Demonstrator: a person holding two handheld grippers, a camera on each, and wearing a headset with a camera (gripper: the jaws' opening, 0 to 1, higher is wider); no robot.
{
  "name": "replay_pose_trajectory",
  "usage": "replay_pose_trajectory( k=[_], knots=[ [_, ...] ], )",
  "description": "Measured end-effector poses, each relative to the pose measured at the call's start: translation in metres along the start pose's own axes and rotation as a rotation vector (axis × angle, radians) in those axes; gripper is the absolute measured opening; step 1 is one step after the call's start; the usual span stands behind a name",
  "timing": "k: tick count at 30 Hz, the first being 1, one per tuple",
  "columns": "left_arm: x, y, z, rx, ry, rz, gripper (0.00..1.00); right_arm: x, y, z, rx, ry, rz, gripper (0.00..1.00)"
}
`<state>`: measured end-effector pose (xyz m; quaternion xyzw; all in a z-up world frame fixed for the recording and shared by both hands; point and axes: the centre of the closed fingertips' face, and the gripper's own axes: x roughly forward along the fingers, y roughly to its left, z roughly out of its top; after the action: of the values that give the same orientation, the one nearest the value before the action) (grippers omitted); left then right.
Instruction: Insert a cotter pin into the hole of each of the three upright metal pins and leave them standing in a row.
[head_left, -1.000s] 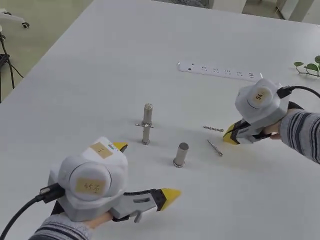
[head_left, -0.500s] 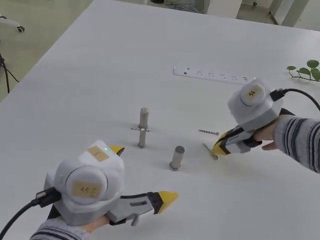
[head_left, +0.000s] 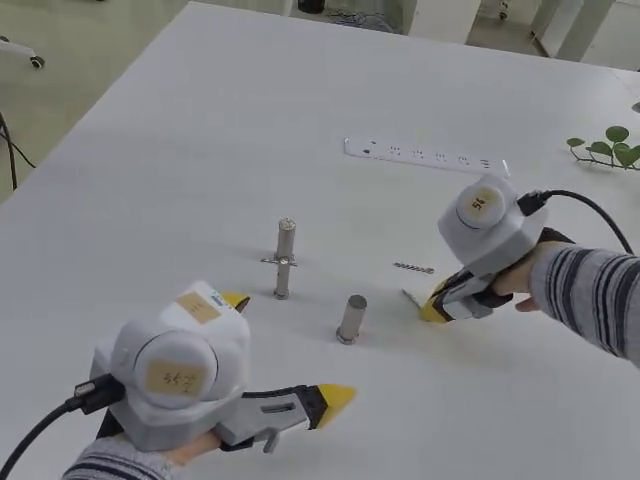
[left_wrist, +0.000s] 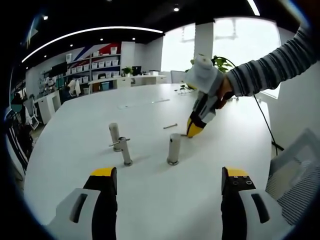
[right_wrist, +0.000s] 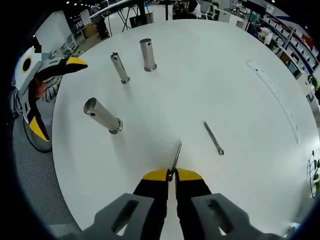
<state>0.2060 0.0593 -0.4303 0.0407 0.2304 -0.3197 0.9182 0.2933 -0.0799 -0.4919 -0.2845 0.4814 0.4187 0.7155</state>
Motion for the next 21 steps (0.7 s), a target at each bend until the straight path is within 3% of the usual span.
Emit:
replay_pose_trajectory(
  k=[6,11,14,21],
  knots=[
    [0.000,-0.002,0.001,-0.007,-0.006,-0.006,0.84,0.001,-0.003,0.000,-0.027,0.009,-0.016,0.00],
    [0.000,-0.002,0.000,-0.005,0.003,-0.009,0.83,0.000,0.000,0.000,-0.099,0.008,-0.015,0.00],
    [-0.001,-0.002,-0.001,-0.011,0.007,-0.011,0.81,-0.001,0.004,0.004,-0.040,-0.031,0.016,0.00],
    [-0.001,-0.005,-0.002,-0.014,0.012,-0.027,0.77,-0.011,0.007,0.008,-0.112,-0.074,-0.001,0.00]
  ],
)
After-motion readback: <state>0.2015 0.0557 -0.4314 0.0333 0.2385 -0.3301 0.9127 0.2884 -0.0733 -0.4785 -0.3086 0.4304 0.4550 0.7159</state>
